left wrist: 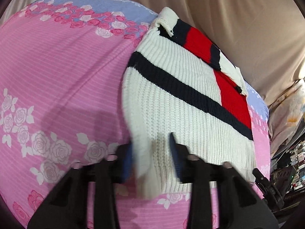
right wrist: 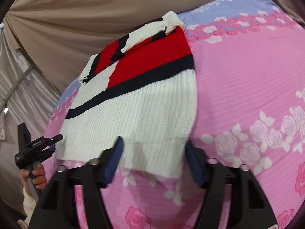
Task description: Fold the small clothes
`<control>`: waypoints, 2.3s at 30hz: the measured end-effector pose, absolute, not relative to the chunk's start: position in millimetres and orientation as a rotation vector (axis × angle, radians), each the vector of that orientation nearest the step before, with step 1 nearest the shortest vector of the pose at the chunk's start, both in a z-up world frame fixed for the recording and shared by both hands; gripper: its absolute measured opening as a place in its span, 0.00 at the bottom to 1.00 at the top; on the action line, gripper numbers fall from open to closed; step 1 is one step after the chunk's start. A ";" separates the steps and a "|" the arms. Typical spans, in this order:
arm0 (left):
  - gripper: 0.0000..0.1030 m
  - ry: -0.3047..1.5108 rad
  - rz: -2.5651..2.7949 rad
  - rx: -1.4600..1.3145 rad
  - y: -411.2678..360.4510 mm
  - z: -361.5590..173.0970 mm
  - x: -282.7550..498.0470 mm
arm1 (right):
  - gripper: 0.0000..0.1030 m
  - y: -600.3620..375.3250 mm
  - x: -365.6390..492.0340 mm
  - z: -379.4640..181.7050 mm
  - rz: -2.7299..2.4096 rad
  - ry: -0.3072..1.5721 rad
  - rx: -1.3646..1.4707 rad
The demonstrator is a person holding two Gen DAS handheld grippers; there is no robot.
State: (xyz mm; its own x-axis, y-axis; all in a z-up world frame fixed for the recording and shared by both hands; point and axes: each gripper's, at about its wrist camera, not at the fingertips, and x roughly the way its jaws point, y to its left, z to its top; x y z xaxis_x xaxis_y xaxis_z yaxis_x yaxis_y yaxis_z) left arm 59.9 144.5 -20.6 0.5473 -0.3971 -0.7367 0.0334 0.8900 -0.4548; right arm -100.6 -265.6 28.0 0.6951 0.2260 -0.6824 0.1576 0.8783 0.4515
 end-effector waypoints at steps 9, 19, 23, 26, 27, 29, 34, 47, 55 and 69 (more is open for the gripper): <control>0.06 0.826 -0.344 -0.386 158.2 25.6 8.1 | 0.07 -264.5 -164.6 79.8 0.062 0.584 0.487; 0.06 0.531 -0.530 -0.319 188.3 104.7 -125.9 | 0.07 -252.4 -291.2 146.1 0.283 0.288 0.358; 0.06 0.371 -0.536 -0.357 208.3 144.6 -149.4 | 0.07 -256.9 -314.3 184.9 0.317 0.122 0.357; 0.06 0.338 -0.520 -0.343 206.0 160.7 -133.3 | 0.07 -266.6 -301.0 202.1 0.318 0.054 0.377; 0.06 0.345 -0.519 -0.338 200.4 163.8 -117.7 | 0.07 -270.5 -290.7 205.1 0.312 0.047 0.383; 0.06 0.372 -0.504 -0.324 190.3 163.7 -89.9 | 0.07 -280.8 -258.9 206.4 0.271 0.062 0.400; 0.06 0.550 -0.403 -0.272 141.1 141.9 26.1 | 0.07 -312.7 -143.8 176.4 0.158 0.249 0.494; 0.10 0.879 -0.175 -0.191 80.4 18.7 208.2 | 0.07 -347.7 43.2 50.9 -0.047 0.682 0.605; 0.82 0.684 -0.191 -0.170 104.3 58.4 133.2 | 0.58 -327.1 -55.0 96.0 -0.058 0.471 0.533; 0.28 0.863 -0.269 -0.290 149.0 11.5 36.8 | 0.42 -285.7 -145.4 35.1 -0.085 0.668 0.463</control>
State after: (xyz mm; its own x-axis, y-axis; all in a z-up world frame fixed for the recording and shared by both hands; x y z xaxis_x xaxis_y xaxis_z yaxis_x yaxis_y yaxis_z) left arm 36.8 149.0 11.5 0.6209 -0.3465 -0.7032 0.1146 0.9275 -0.3558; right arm -145.4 -285.7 35.1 0.7854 0.0708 -0.6149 0.2217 0.8953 0.3863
